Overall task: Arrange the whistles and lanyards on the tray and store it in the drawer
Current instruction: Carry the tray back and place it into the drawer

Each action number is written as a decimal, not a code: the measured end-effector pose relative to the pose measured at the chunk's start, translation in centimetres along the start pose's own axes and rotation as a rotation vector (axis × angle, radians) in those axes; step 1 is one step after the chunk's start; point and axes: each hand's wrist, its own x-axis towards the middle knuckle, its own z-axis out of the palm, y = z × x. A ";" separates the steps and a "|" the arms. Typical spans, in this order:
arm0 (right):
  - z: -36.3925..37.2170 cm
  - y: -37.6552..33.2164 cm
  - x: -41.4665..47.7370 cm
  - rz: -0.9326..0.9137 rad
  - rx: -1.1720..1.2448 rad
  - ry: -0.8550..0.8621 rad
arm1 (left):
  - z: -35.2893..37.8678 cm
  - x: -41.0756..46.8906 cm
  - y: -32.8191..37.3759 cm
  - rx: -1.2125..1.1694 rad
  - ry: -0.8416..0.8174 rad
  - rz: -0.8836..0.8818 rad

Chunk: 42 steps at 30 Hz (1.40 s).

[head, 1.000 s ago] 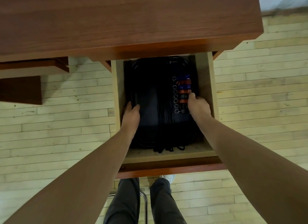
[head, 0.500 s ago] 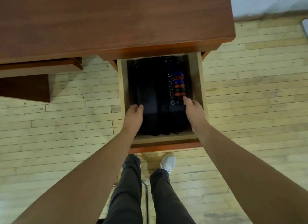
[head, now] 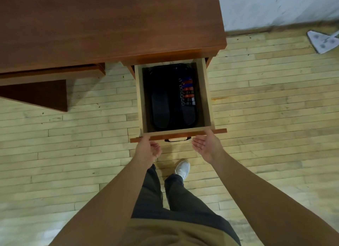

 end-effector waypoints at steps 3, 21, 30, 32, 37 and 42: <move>-0.5 0.4 0.6 0.068 0.078 0.017 | -1.0 0.8 -0.2 -0.116 -0.022 -0.106; 3.5 -7.0 6.5 0.017 0.363 -0.096 | 2.8 5.2 7.4 -0.419 -0.111 0.081; 8.7 -13.6 8.1 -0.049 0.353 -0.193 | 6.7 7.1 14.4 -0.449 -0.219 0.154; 10.1 -14.8 8.6 -0.078 0.380 -0.209 | 7.5 7.6 15.8 -0.455 -0.252 0.164; 13.4 -17.4 9.7 -0.132 0.442 -0.191 | 9.7 8.2 19.4 -0.423 -0.267 0.200; 15.6 -19.4 9.8 -0.153 0.472 -0.218 | 10.8 8.9 22.3 -0.340 -0.304 0.216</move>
